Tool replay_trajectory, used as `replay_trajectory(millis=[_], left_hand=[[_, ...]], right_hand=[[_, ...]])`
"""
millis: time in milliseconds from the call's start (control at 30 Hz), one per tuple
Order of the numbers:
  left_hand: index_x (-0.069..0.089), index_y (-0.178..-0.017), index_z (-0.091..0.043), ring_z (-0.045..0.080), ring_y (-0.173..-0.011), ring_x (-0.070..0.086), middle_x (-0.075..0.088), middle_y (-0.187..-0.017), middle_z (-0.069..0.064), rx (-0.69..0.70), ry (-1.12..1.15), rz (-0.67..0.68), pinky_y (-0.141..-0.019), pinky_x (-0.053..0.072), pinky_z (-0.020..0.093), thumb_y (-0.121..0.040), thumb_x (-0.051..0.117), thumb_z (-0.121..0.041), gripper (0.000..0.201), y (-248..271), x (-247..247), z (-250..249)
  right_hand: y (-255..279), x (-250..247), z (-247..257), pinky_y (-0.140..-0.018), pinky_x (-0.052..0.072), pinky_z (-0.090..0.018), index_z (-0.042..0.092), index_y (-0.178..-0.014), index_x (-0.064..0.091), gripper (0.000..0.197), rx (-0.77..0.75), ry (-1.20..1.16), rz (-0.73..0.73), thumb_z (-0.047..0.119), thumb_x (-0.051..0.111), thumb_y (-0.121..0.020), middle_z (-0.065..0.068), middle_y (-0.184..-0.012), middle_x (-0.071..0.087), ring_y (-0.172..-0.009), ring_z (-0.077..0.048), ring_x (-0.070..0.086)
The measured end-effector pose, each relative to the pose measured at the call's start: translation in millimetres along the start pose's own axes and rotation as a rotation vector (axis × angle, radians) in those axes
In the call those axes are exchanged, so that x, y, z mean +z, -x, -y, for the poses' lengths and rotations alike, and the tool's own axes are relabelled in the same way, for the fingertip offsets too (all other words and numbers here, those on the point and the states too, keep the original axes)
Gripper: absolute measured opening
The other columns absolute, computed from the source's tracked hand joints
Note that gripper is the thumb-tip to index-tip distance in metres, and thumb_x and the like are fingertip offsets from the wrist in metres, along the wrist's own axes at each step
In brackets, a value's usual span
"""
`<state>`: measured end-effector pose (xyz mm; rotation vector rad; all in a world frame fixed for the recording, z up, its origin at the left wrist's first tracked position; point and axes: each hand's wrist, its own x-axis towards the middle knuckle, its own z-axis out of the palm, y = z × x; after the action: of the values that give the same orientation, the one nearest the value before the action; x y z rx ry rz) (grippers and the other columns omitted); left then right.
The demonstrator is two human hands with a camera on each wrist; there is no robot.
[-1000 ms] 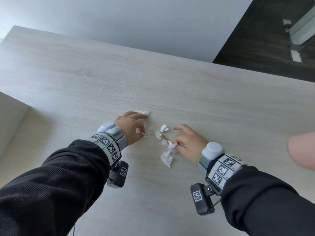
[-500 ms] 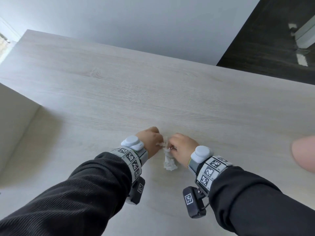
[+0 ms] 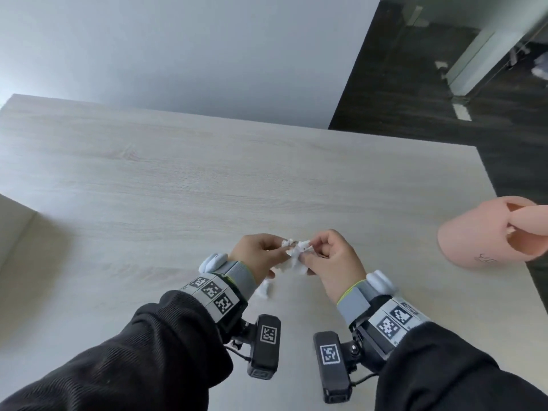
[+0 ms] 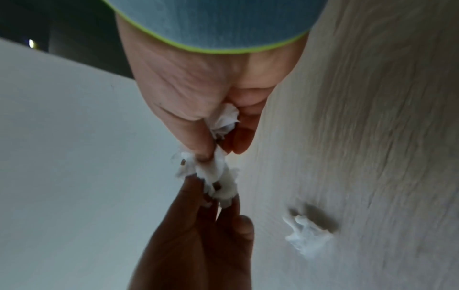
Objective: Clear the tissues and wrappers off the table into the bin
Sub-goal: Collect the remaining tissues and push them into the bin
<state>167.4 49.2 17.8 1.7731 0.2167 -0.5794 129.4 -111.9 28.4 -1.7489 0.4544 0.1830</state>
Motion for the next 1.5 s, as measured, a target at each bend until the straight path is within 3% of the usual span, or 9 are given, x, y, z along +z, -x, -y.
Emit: replay_trajectory(millis=[333, 500, 667, 900, 1100, 1233, 1333, 1400, 1500], left_hand=[[0.066, -0.074, -0.010, 0.017, -0.062, 0.067, 0.070, -0.068, 0.006, -0.033, 0.289, 0.053, -0.051, 0.052, 0.026, -0.083, 0.076, -0.014, 0.014, 21, 121, -51], [0.072, -0.078, -0.008, 0.019, -0.064, 0.069, 0.073, -0.072, 0.010, -0.121, 0.333, 0.047, -0.060, 0.056, 0.031, -0.087, 0.065, -0.004, 0.011, 29, 210, -71], [0.073, -0.094, -0.002, 0.021, -0.068, 0.072, 0.074, -0.080, 0.015, -0.132, 0.305, 0.135, -0.056, 0.057, 0.028, -0.089, 0.061, -0.004, 0.013, 32, 267, -87], [0.077, -0.086, -0.018, 0.022, -0.081, 0.072, 0.075, -0.096, 0.013, 0.003, 0.080, 0.238, -0.072, 0.062, 0.036, -0.087, 0.068, -0.007, 0.014, 25, 347, -116], [0.073, -0.096, -0.014, 0.021, -0.086, 0.075, 0.074, -0.090, 0.011, 0.051, 0.096, 0.320, -0.068, 0.063, 0.033, -0.089, 0.066, -0.001, 0.017, 4, 365, -142], [0.070, -0.099, -0.022, 0.025, -0.085, 0.074, 0.073, -0.093, 0.002, 0.155, -0.038, 0.133, -0.059, 0.059, 0.031, -0.086, 0.071, -0.012, 0.016, -18, 366, -149], [0.062, -0.111, -0.037, 0.029, -0.084, 0.069, 0.062, -0.105, -0.012, 0.252, -0.280, -0.004, -0.063, 0.060, 0.037, -0.078, 0.076, -0.032, 0.036, -35, 365, -149], [0.054, -0.120, -0.048, 0.021, -0.094, 0.066, 0.058, -0.117, -0.016, 0.274, -0.390, 0.014, -0.073, 0.061, 0.043, -0.072, 0.077, -0.046, 0.053, -40, 367, -150], [0.051, -0.130, -0.047, 0.013, -0.091, 0.066, 0.054, -0.126, -0.014, 0.269, -0.442, 0.078, -0.056, 0.061, 0.033, -0.074, 0.077, -0.047, 0.062, -44, 373, -150]], right_hand=[[22, -100, -10, -0.062, 0.054, -0.029, 0.015, -0.079, 0.071, 0.003, 0.082, -0.387, -0.237, 0.015, 0.073, -0.082, 0.000, -0.070, 0.071, -0.065, -0.012, 0.067], [37, -178, -33, -0.069, 0.058, -0.029, 0.023, -0.085, 0.075, 0.011, 0.011, -0.285, -0.248, 0.020, 0.065, -0.088, 0.007, -0.077, 0.075, -0.069, -0.003, 0.066], [41, -240, -46, -0.073, 0.058, -0.045, 0.027, -0.078, 0.072, 0.006, -0.015, -0.153, -0.251, 0.032, 0.074, -0.077, -0.005, -0.079, 0.073, -0.065, -0.014, 0.061], [31, -332, -64, -0.062, 0.055, -0.032, 0.032, -0.089, 0.066, 0.017, -0.085, -0.143, -0.279, 0.020, 0.072, -0.078, 0.001, -0.089, 0.070, -0.072, -0.013, 0.063], [13, -366, -57, -0.065, 0.052, -0.023, 0.027, -0.072, 0.066, 0.019, -0.195, -0.072, -0.464, 0.008, 0.068, -0.078, 0.011, -0.072, 0.068, -0.068, 0.000, 0.061], [-10, -388, -61, -0.059, 0.041, -0.016, 0.022, -0.078, 0.063, 0.014, -0.270, 0.098, -0.670, 0.015, 0.074, -0.074, 0.013, -0.073, 0.065, -0.067, 0.002, 0.059], [-22, -396, -69, -0.053, 0.038, -0.011, 0.023, -0.080, 0.058, 0.019, -0.321, 0.285, -0.594, 0.025, 0.076, -0.074, 0.014, -0.068, 0.060, -0.067, -0.003, 0.058], [-24, -397, -71, -0.052, 0.040, -0.022, 0.022, -0.079, 0.058, 0.016, -0.373, 0.425, -0.513, 0.029, 0.072, -0.078, 0.010, -0.067, 0.059, -0.062, -0.009, 0.055], [-29, -394, -78, -0.056, 0.048, -0.034, 0.023, -0.083, 0.064, 0.004, -0.397, 0.622, -0.373, 0.025, 0.062, -0.084, 0.006, -0.076, 0.066, -0.069, -0.020, 0.061]])
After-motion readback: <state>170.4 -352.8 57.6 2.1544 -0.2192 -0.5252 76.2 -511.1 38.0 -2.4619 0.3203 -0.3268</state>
